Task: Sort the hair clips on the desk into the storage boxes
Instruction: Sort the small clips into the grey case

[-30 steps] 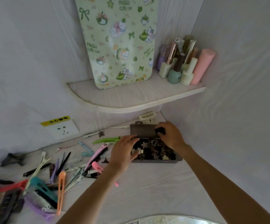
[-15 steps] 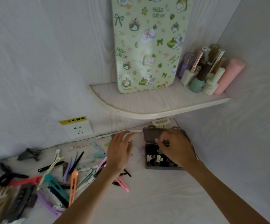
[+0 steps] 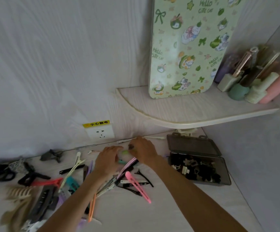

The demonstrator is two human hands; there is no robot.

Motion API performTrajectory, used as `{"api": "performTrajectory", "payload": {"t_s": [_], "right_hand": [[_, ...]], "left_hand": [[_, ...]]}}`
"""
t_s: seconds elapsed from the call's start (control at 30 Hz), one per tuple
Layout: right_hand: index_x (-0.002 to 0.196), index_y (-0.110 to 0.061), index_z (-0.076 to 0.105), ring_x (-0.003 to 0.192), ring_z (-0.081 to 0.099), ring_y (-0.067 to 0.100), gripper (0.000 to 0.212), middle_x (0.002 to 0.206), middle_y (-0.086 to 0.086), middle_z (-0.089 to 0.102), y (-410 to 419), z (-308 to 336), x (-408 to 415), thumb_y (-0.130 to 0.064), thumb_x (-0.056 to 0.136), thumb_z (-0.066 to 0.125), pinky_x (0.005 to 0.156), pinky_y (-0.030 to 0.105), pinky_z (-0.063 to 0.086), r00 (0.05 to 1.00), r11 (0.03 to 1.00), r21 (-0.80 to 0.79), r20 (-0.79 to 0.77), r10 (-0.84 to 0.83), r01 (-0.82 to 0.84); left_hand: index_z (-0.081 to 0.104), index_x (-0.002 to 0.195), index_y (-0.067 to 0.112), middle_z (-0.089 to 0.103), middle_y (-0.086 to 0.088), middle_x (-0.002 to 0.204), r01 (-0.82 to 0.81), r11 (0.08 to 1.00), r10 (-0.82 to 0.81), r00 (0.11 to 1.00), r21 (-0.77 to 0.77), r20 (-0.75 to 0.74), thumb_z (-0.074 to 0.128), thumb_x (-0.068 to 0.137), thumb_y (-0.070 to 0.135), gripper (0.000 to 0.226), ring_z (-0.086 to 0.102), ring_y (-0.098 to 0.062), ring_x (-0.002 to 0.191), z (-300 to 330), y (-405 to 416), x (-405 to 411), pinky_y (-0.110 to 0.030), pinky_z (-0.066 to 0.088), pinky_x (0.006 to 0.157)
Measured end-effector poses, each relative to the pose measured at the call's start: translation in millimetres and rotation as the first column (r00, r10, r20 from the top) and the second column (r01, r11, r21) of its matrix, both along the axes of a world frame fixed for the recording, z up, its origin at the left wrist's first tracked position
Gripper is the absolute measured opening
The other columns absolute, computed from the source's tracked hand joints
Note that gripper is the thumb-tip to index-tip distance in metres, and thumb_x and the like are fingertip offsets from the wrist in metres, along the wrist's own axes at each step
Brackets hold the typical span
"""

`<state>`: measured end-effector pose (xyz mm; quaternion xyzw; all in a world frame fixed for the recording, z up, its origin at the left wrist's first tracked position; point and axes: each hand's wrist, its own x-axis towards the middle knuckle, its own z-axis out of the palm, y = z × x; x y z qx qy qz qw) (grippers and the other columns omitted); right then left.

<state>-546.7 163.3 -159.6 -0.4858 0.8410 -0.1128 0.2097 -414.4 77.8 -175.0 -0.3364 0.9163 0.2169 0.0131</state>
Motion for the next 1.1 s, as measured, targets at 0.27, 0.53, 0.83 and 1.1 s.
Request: {"api": "performTrajectory", "payload": {"t_s": [0.27,0.53,0.83,1.1], "right_hand": [[0.089,-0.017,0.066,0.091,0.061,0.017,0.022,0.097,0.001,0.066,3,9,-1,-0.032,0.075,0.071,0.078,0.028,0.047,0.926,0.949,-0.149,0.305,-0.223,0.278],[0.1,-0.021,0.065,0.094,0.058,0.013,0.018,0.099,-0.003,0.066,119,46,-42,-0.03,0.085,0.063,0.082,0.026,0.046,0.944,0.839,-0.434,0.115,-0.309,0.328],[0.119,-0.018,0.058,0.105,0.057,0.024,0.035,0.117,0.007,0.06,186,52,-41,-0.024,0.085,0.063,0.081,0.029,0.046,0.933,0.974,-0.091,-0.282,-0.223,0.205],[0.11,-0.02,0.063,0.107,0.054,0.019,0.022,0.112,0.001,0.06,112,72,22,-0.023,0.089,0.058,0.089,0.025,0.04,0.995,0.993,-0.112,-0.093,0.023,-0.033]], "left_hand": [[0.057,0.125,0.026,0.051,0.001,0.135,0.099,0.983,-0.116,0.988,0.156,0.104,0.05,0.089,0.011,0.04,0.045,-0.022,0.124,7,-10,0,-0.038,0.04,0.102],[0.048,0.132,0.039,0.037,0.006,0.148,0.149,0.989,-0.149,0.981,0.009,0.122,0.047,0.093,0.027,0.041,0.031,-0.017,0.136,4,10,13,-0.032,0.03,0.105],[0.048,0.133,0.033,0.041,0.006,0.146,0.149,0.987,-0.15,0.989,-0.05,-0.001,0.047,0.093,0.02,0.042,0.032,-0.012,0.137,20,32,43,-0.028,0.022,0.111],[0.058,0.125,0.027,0.053,0.009,0.135,-0.1,0.993,0.088,0.979,-0.058,-0.183,0.053,0.091,0.017,0.035,0.043,-0.009,0.129,59,38,164,-0.023,0.026,0.108]]}}
